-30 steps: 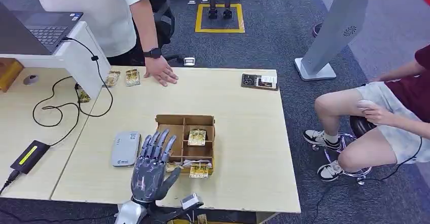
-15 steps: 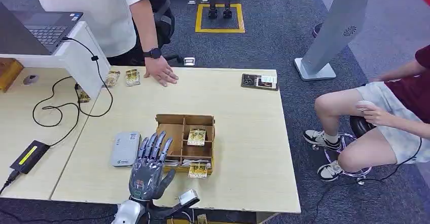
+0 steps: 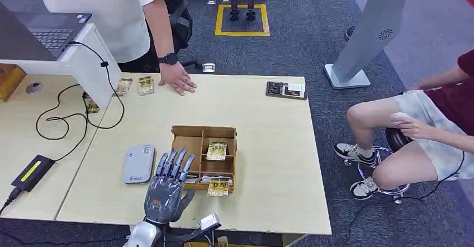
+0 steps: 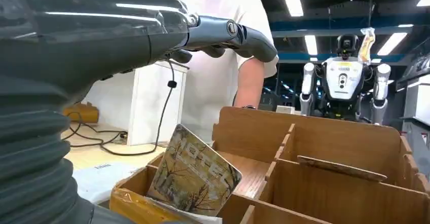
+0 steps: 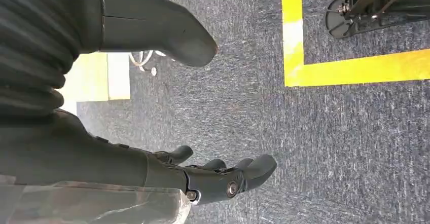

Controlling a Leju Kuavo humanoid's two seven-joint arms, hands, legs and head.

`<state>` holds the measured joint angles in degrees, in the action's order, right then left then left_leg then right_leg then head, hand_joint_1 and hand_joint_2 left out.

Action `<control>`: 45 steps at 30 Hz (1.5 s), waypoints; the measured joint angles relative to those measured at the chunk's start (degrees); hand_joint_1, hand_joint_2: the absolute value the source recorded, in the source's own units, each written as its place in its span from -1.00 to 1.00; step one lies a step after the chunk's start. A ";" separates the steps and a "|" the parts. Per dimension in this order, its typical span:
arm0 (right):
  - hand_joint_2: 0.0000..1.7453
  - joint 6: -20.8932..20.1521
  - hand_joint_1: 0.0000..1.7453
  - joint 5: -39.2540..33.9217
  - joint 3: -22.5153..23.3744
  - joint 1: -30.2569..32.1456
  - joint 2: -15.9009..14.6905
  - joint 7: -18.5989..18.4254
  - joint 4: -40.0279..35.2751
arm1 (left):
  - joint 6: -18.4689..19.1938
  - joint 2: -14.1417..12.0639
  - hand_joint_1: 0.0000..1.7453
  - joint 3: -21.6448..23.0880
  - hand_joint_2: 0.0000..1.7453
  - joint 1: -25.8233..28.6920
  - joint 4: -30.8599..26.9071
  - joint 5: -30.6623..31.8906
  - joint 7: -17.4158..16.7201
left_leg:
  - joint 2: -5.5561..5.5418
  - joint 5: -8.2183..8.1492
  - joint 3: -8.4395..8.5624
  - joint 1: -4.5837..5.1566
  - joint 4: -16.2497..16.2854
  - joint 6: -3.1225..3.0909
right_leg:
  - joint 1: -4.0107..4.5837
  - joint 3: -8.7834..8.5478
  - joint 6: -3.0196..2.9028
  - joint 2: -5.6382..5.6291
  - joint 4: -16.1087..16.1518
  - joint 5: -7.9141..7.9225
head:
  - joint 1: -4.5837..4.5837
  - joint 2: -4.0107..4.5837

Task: Pass the card to the sensor for recognition and then transmit it.

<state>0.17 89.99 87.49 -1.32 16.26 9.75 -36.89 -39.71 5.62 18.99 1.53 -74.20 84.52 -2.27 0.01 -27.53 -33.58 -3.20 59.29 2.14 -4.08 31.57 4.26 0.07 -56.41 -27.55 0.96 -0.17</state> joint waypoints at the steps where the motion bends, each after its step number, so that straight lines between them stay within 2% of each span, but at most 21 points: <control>1: 1.00 0.00 -1.00 0.00 0.00 0.00 0.00 0.00 0.00 | 0.00 -0.07 -1.00 0.04 1.00 -0.02 0.02 0.09 -0.18 | 0.00 0.00 0.00 0.00 0.00 0.00 | 0.00 0.00 0.00 0.00 0.00 0.00 | 0.00 0.00; 4: 1.00 0.00 -1.00 0.00 0.00 -0.01 -0.02 0.04 0.02 | 0.00 -0.37 -1.00 0.72 1.00 -0.16 0.37 0.81 -1.27 | 0.00 0.00 0.00 0.00 0.00 0.00 | 0.00 0.00 0.00 0.00 0.00 0.00 | 0.00 0.00; 9: 1.00 -0.07 -1.00 0.00 0.00 -0.01 -0.07 0.04 0.02 | 0.00 -0.68 -1.00 1.09 1.00 -0.33 0.50 2.30 -5.48 | 0.00 0.00 0.00 0.00 0.00 0.00 | 0.00 0.00 0.00 0.00 0.00 0.00 | 0.00 0.00; 14: 1.00 -0.09 -1.00 0.00 0.00 -0.01 -0.07 0.04 0.02 | 0.00 -0.94 -1.00 1.75 1.00 -0.65 0.90 2.49 -7.98 | 0.00 0.00 -0.01 0.00 0.00 0.00 | 0.00 0.00 0.00 0.00 0.00 0.00 | 0.00 0.00; 23: 1.00 -0.28 -1.00 -0.02 -0.18 -0.02 -0.05 -0.35 -0.02 | 0.00 -1.55 -0.96 2.91 1.00 -1.61 2.53 2.67 -15.17 | 0.00 0.00 0.00 0.00 0.00 0.00 | 0.00 0.00 0.00 0.00 0.00 0.00 | 0.00 0.00; 24: 1.00 -0.37 -1.00 0.00 -0.22 -0.02 -0.06 -0.48 -0.06 | 0.00 -1.66 -0.86 3.02 1.00 -1.75 2.77 2.67 -15.61 | 0.00 0.00 0.00 0.00 0.00 0.00 | 0.00 0.00 0.00 0.00 0.00 0.00 | 0.00 0.00; 25: 1.00 -0.46 -1.00 0.00 -0.22 -0.02 -0.04 -0.52 -0.11 | 0.00 -1.77 0.30 3.12 1.00 -1.80 2.93 2.67 -15.87 | 0.00 0.00 0.00 0.00 0.00 0.00 | 0.00 0.00 0.00 0.00 0.00 0.00 | 0.00 0.00; 26: 1.00 -0.55 -1.00 0.00 -0.22 -0.02 -0.04 -0.52 -0.20 | 0.00 -1.84 0.90 3.19 1.00 -1.82 3.04 2.69 -16.07 | 0.00 0.00 0.00 0.00 0.00 0.00 | 0.00 0.00 0.00 0.00 0.00 0.00 | 0.00 0.00; 27: 1.00 -0.79 -1.00 0.00 -0.22 -0.02 -0.04 -0.52 -0.26 | 0.00 -1.86 1.00 3.19 1.00 -1.81 3.17 2.69 -16.07 | 0.00 0.00 -0.01 0.00 0.00 0.00 | 0.00 0.00 0.00 0.00 0.00 0.00 | 0.02 0.00; 45: 1.00 -0.85 -1.00 0.00 -0.22 -0.03 -0.04 -0.18 -0.68 | -0.02 -2.21 1.00 3.26 1.00 -1.79 3.26 2.47 -12.02 | 0.00 0.00 -0.01 0.00 0.00 0.00 | 0.00 0.00 0.00 0.00 0.00 0.00 | 0.00 0.00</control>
<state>-0.68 89.98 87.27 -1.35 16.22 9.57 -37.57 -39.74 3.41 22.25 -0.26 -70.95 86.99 -14.29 0.00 -27.53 -33.59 -3.20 59.29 2.14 -4.08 31.56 4.26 0.07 -56.41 -27.55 0.96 -0.17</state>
